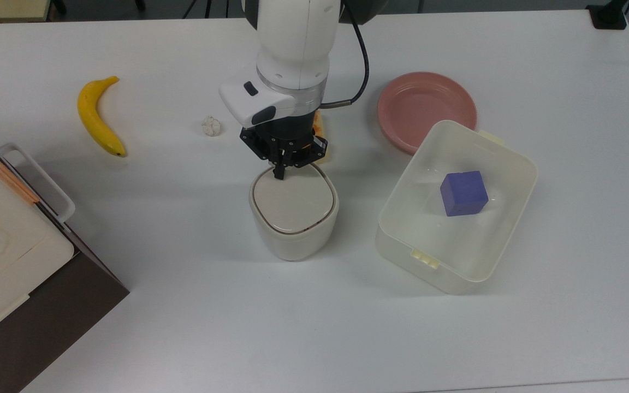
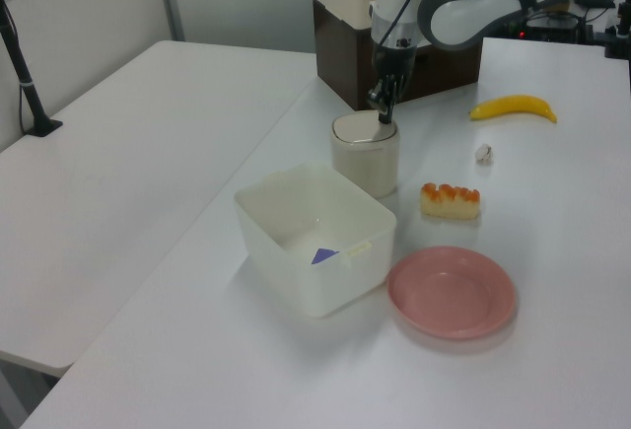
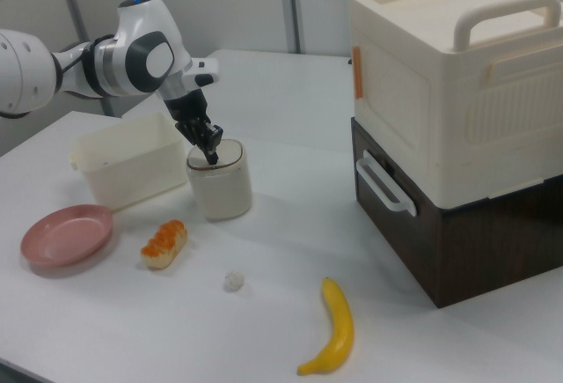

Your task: Open the trash can

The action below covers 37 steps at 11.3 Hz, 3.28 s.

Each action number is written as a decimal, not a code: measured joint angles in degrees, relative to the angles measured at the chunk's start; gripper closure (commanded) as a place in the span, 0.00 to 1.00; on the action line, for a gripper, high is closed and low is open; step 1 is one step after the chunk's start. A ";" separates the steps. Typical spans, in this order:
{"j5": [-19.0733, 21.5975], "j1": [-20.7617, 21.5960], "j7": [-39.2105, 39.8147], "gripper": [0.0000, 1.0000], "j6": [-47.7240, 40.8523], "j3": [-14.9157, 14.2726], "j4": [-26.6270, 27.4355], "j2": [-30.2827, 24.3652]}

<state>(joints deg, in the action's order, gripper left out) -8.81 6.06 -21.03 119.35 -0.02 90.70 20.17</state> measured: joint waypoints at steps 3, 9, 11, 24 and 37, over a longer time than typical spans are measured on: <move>0.00 -0.20 0.00 1.00 0.01 -0.04 -0.37 -0.84; 3.45 -3.78 0.97 1.00 -2.88 -0.18 -1.08 -8.76; 4.57 -5.05 1.50 1.00 -4.97 -0.19 -1.10 -11.44; 9.07 -16.14 21.52 0.00 -26.50 -0.37 -1.07 -22.77; 9.84 -15.56 15.82 0.00 -26.24 -0.09 -0.62 -22.81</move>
<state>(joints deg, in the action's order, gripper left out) 1.03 -9.50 -5.21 93.10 -0.11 90.07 -2.64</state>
